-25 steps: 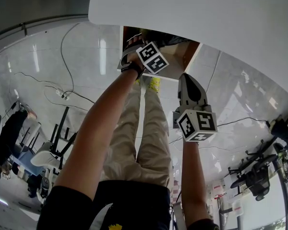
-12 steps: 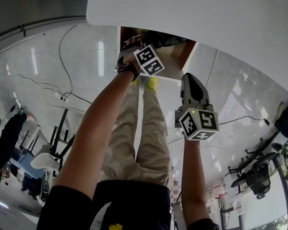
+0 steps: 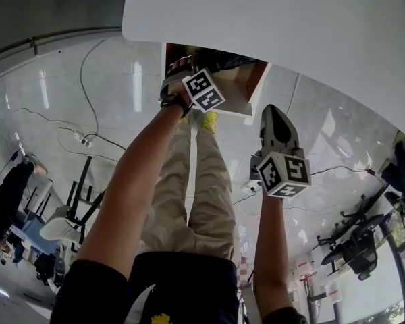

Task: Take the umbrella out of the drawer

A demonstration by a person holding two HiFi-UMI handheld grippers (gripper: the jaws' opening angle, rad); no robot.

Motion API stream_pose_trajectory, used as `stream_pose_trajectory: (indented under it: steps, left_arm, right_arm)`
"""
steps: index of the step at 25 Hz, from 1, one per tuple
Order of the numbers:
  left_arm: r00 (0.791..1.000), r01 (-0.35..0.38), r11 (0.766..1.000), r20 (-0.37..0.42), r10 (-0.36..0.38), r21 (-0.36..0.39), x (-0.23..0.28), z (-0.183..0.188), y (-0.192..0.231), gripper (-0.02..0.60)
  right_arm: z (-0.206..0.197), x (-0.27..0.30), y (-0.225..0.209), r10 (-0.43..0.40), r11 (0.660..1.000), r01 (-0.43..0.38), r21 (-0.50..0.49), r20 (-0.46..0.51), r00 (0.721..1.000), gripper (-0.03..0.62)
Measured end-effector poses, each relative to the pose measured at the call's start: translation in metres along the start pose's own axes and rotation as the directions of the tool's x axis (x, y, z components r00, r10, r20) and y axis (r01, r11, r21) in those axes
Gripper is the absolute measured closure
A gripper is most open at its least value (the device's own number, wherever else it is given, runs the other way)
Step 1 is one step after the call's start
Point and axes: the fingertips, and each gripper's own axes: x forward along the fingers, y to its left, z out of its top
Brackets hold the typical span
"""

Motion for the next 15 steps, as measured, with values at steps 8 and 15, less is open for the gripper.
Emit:
stream_pose_trajectory:
  steps: [8, 15]
  left_arm:
    - [0.999, -0.007, 1.0, 0.043, 0.006, 0.025, -0.031, 0.009, 0.0, 0.321]
    - [0.996, -0.017, 0.998, 0.09, 0.012, 0.055, -0.066, 0.021, 0.005, 0.321]
  right_arm:
    - [0.035, -0.018, -0.006, -0.02, 1.0, 0.021, -0.016, 0.036, 0.999, 0.571]
    - [0.057, -0.026, 0.007, -0.013, 1.0, 0.014, -0.016, 0.067, 0.998, 0.571]
